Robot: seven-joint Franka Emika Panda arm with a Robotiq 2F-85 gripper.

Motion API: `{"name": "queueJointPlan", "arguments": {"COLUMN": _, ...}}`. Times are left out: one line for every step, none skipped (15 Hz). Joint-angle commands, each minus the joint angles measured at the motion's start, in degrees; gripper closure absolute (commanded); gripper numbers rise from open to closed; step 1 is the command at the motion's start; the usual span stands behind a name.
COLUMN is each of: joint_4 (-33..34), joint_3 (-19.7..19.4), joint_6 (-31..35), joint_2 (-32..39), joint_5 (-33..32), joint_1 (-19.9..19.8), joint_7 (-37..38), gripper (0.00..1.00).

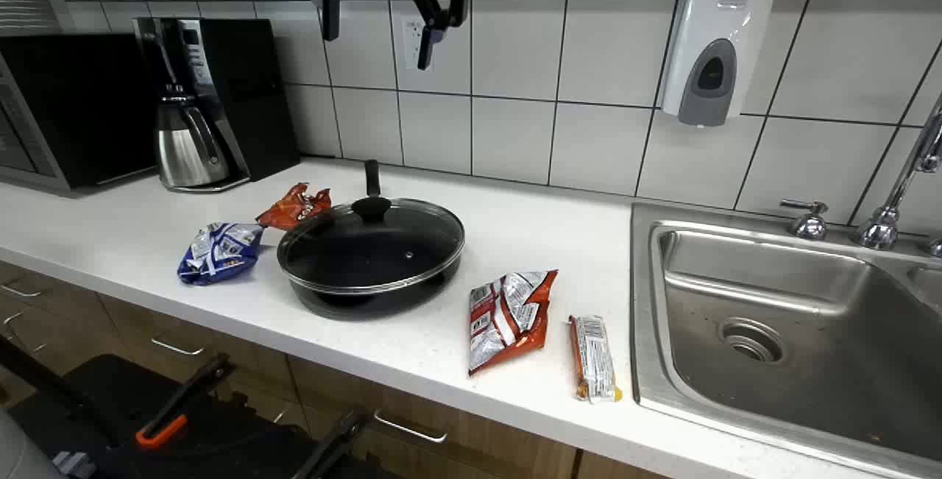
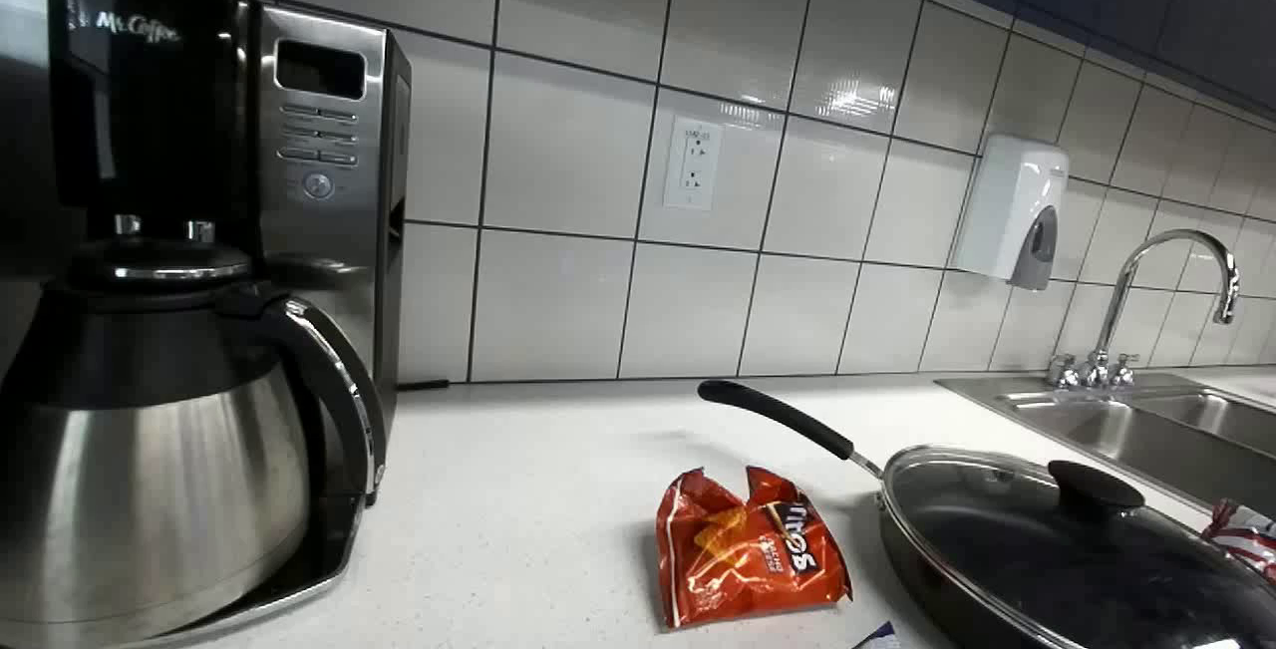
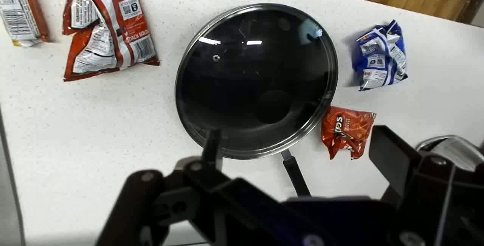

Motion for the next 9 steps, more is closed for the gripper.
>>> {"name": "queueJointPlan", "arguments": {"joint_4": 0.1, "joint_3": 1.5, "joint_6": -0.2, "joint_2": 0.5, "joint_5": 1.1, "joint_1": -1.8, "joint_7": -1.0, "gripper": 0.0}}
{"name": "queueJointPlan", "arguments": {"joint_4": 0.5, "joint_3": 1.5, "joint_6": -0.2, "joint_2": 1.2, "joint_5": 1.2, "joint_1": -1.6, "joint_7": -1.1, "gripper": 0.0}}
{"name": "queueJointPlan", "arguments": {"joint_4": 0.8, "joint_3": 1.6, "joint_6": -0.5, "joint_2": 1.7, "joint_5": 1.1, "joint_1": -1.4, "joint_7": -1.2, "gripper": 0.0}}
{"name": "queueJointPlan", "arguments": {"joint_4": 1.3, "joint_3": 1.7, "joint_6": -1.0, "joint_2": 2.6, "joint_5": 1.0, "joint_1": -1.0, "joint_7": -1.5, "gripper": 0.0}}
{"name": "queueJointPlan", "arguments": {"joint_4": 1.5, "joint_3": 1.9, "joint_6": -1.1, "joint_2": 3.2, "joint_5": 1.0, "joint_1": -0.8, "joint_7": -1.8, "gripper": 0.0}}
{"name": "queueJointPlan", "arguments": {"joint_4": 2.0, "joint_3": 2.0, "joint_6": -1.5, "joint_2": 4.3, "joint_5": 1.4, "joint_1": -0.3, "joint_7": -2.2, "gripper": 0.0}}
{"name": "queueJointPlan", "arguments": {"joint_4": 2.5, "joint_3": 2.3, "joint_6": -1.9, "joint_2": 5.3, "joint_5": 1.5, "joint_1": 0.0, "joint_7": -2.5, "gripper": 0.0}}
{"name": "queueJointPlan", "arguments": {"joint_4": 3.1, "joint_3": 2.7, "joint_6": -2.5, "joint_2": 6.7, "joint_5": 1.7, "joint_1": 0.4, "joint_7": -2.8, "gripper": 0.0}}
{"name": "queueJointPlan", "arguments": {"joint_4": 3.6, "joint_3": 3.1, "joint_6": -2.7, "joint_2": 7.8, "joint_5": 1.8, "joint_1": 0.6, "joint_7": -2.8, "gripper": 0.0}}
